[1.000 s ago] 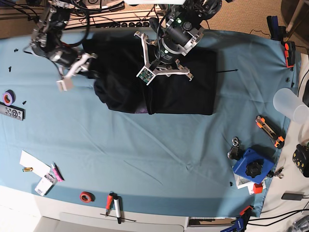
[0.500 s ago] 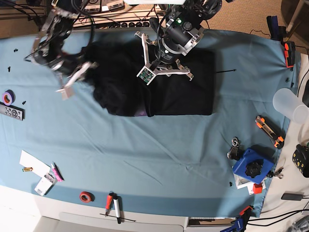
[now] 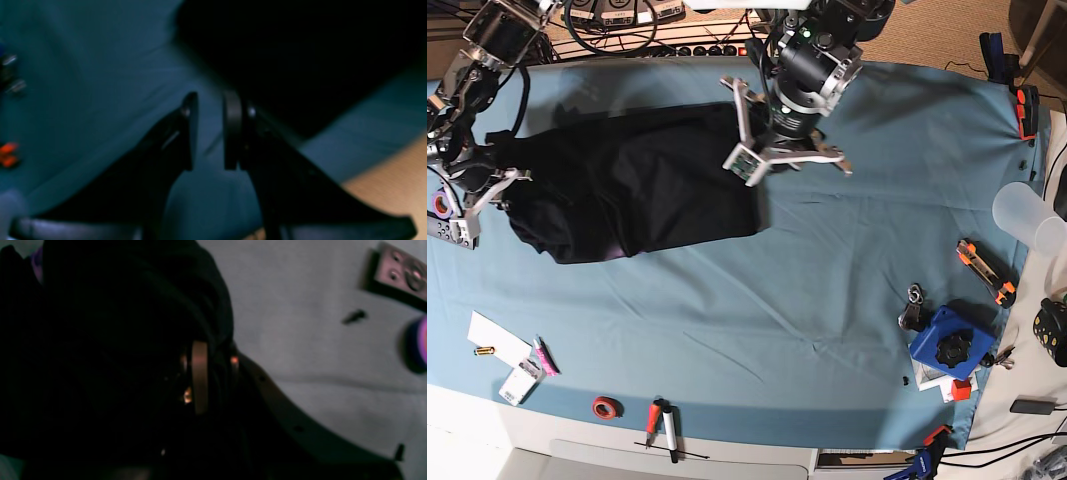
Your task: Layout the t-shirt on the table in an organized manner, then fold the t-shirt properly
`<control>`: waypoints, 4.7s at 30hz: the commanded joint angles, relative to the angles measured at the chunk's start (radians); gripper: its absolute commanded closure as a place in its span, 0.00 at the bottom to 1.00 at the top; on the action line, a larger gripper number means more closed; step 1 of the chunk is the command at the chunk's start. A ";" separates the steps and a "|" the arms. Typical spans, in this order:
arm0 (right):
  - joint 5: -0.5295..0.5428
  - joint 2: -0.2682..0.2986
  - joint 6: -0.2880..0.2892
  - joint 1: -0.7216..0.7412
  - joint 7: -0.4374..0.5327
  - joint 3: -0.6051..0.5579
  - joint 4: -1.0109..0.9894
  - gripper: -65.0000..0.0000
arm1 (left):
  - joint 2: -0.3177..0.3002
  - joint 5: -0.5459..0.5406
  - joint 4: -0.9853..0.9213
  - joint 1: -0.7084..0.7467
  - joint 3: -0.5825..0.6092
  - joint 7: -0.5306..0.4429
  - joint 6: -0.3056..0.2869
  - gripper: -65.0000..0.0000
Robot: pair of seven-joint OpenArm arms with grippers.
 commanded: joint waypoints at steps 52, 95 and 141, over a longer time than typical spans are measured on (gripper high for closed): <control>0.197 -0.240 0.005 -0.056 0.005 -0.762 0.476 0.68 | -0.066 -0.362 0.017 -0.002 -0.552 -0.065 0.039 0.88; -0.151 -0.268 -0.116 -0.017 -0.021 -0.222 0.338 0.69 | 0.122 -0.499 -0.422 -0.258 -0.040 -0.351 -0.223 0.98; -0.152 -0.268 -0.115 -0.017 0.080 -0.222 0.338 0.69 | 0.119 -0.305 -0.300 -0.274 -0.040 0.000 -0.016 1.00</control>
